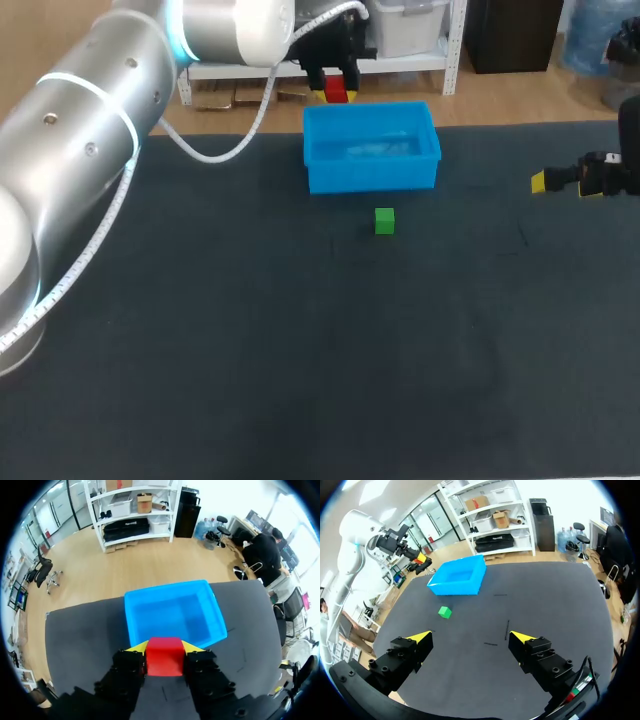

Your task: Use the left arm to pick the red cube and place it into the blue plastic box first, then use the right arm to grasp the green cube and put it into the same blue plastic box after the first action is fully finished.

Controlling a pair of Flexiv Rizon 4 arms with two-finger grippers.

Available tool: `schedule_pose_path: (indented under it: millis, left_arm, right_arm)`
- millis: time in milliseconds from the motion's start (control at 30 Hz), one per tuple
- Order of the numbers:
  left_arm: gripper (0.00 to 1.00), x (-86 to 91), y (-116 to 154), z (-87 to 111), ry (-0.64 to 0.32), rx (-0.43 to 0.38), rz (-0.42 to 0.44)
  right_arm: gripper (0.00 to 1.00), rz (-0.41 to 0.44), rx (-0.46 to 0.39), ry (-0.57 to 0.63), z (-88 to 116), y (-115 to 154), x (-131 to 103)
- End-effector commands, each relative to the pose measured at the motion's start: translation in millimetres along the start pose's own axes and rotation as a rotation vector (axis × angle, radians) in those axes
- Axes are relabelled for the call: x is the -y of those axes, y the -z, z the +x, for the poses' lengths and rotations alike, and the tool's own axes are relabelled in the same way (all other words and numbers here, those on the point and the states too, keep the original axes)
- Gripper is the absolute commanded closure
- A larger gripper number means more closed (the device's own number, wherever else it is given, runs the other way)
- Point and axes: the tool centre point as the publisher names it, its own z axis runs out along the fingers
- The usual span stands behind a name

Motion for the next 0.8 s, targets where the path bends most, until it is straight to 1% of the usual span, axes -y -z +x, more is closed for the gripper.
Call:
schedule_pose_path:
  millis: [33, 267, 467, 800]
  left_arm:
    - [1.0, 0.2, -8, -15.2, -0.004, -0.044, 0.015]
    - [1.0, 2.5, -12, -18.3, -0.009, -0.022, 0.042]
    - [1.0, 5.1, -16, -17.9, -0.02, -0.019, 0.063]
    - [1.0, 3.0, -28, -20.9, -0.015, 0.021, 0.094]
  right_arm:
    - [0.0, 0.001, 0.0, 0.001, 0, 0, 0]
    - [0.0, 0.001, 0.0, 0.001, 0, 0, 0]
    - [0.0, 0.001, 0.0, 0.001, 0, 0, 0]
    - [0.0, 0.001, 0.0, 0.001, 0, 0, 0]
